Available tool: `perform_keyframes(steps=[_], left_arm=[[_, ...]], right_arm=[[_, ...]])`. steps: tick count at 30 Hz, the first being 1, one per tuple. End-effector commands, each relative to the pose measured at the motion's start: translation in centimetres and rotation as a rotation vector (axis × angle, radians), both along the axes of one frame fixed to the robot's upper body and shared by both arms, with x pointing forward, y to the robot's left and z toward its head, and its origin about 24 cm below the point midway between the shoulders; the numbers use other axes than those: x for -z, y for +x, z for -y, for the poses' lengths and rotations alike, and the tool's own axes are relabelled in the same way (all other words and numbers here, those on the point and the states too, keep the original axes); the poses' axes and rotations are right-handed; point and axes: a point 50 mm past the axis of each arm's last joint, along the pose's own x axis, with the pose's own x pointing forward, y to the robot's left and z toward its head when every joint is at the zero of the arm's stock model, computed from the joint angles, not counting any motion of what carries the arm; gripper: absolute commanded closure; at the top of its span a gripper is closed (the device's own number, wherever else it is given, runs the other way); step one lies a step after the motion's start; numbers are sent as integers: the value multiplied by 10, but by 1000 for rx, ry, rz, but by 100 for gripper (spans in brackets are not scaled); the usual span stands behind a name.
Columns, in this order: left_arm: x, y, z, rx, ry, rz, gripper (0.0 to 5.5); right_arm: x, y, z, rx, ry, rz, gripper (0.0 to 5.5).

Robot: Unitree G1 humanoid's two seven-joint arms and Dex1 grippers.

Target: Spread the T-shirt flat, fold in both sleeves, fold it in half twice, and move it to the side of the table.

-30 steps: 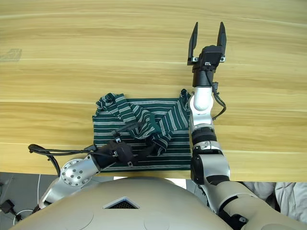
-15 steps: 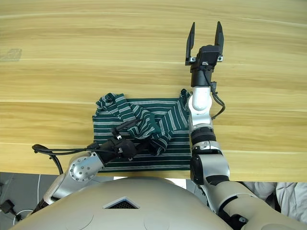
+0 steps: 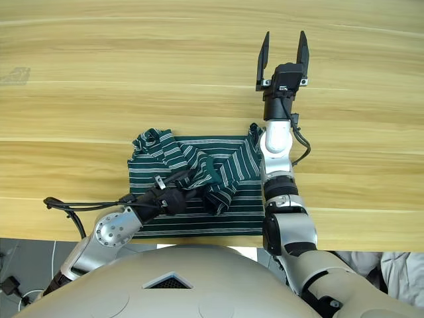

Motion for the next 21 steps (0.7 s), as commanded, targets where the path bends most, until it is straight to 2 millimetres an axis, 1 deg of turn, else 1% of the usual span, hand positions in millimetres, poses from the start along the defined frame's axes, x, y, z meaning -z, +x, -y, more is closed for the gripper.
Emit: perform_keyframes(steps=[1,5,8,11,15,16,19,21], left_arm=[[5,4,-2,-14,14,3,441],[11,6,-5,-27,29,-6,500],[11,8,-6,-31,26,-2,544],[6,12,-10,-45,21,20,548],[-19,31,-17,-74,-66,79,548],[-28,39,-19,-88,-108,89,548],[-54,66,-31,-180,-219,125,548],[-62,80,-37,-224,-235,139,548]], right_arm=[[-4,4,-3,-2,2,8,217],[-4,4,-3,-3,3,9,217],[-4,4,-4,-4,4,8,217],[-3,4,-4,-4,3,5,217],[-1,7,-1,3,2,-8,217],[0,7,1,3,-2,-11,217],[-4,2,4,-1,-94,43,217],[-10,-3,5,-24,-124,77,217]])
